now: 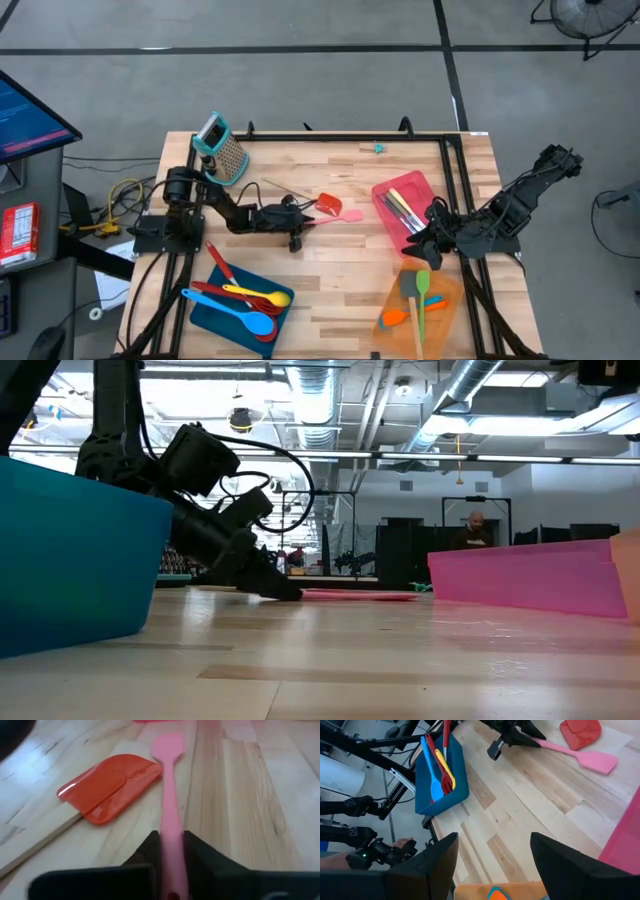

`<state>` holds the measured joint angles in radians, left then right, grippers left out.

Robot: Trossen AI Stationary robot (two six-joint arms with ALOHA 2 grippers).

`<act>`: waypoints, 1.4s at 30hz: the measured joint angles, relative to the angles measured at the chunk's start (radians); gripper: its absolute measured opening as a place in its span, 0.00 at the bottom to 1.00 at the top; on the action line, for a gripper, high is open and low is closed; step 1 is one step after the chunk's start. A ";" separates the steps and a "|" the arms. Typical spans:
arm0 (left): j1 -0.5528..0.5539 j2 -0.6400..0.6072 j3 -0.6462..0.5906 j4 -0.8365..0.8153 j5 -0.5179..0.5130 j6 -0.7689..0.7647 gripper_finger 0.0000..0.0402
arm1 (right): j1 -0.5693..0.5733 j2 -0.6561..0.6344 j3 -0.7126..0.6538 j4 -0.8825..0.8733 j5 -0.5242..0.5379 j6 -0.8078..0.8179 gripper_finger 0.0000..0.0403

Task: Pick & Place Kitchen Items
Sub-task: Put the pink spatula into the orange bin

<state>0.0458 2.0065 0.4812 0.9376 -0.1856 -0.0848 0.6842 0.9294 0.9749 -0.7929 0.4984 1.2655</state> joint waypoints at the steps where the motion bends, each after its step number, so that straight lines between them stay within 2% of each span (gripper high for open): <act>1: -0.001 0.000 0.000 0.002 -0.002 -0.013 0.07 | 0.000 0.000 0.000 0.000 0.000 0.000 0.61; 7: -0.002 -0.015 -0.001 -0.008 0.003 -0.126 0.06 | 0.000 0.000 0.000 0.000 0.000 0.000 0.61; 13: -0.025 -0.133 -0.011 -0.092 0.007 -0.180 0.06 | 0.000 0.000 0.000 0.000 0.001 -0.014 0.61; 20: -0.057 -0.365 -0.010 -0.087 0.009 -0.325 0.06 | 0.000 0.000 0.000 0.001 0.024 -0.016 0.61; 28: -0.073 -0.708 -0.010 -0.082 0.012 -0.473 0.06 | 0.001 0.000 0.000 0.016 0.045 -0.022 0.61; 35: -0.081 -0.996 -0.008 -0.047 0.052 -0.608 0.06 | -0.005 0.000 0.000 0.057 0.103 -0.113 0.61; 39: -0.111 -1.103 -0.008 0.022 0.061 -0.611 0.06 | -0.025 0.000 0.000 0.130 0.108 -0.188 0.61; 42: -0.140 -1.149 -0.008 0.085 0.061 -0.597 0.06 | -0.051 0.011 0.000 0.228 0.119 -0.311 0.61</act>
<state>-0.0944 0.8572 0.4734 1.0226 -0.1242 -0.6820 0.6327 0.9406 0.9752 -0.5649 0.6175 0.9544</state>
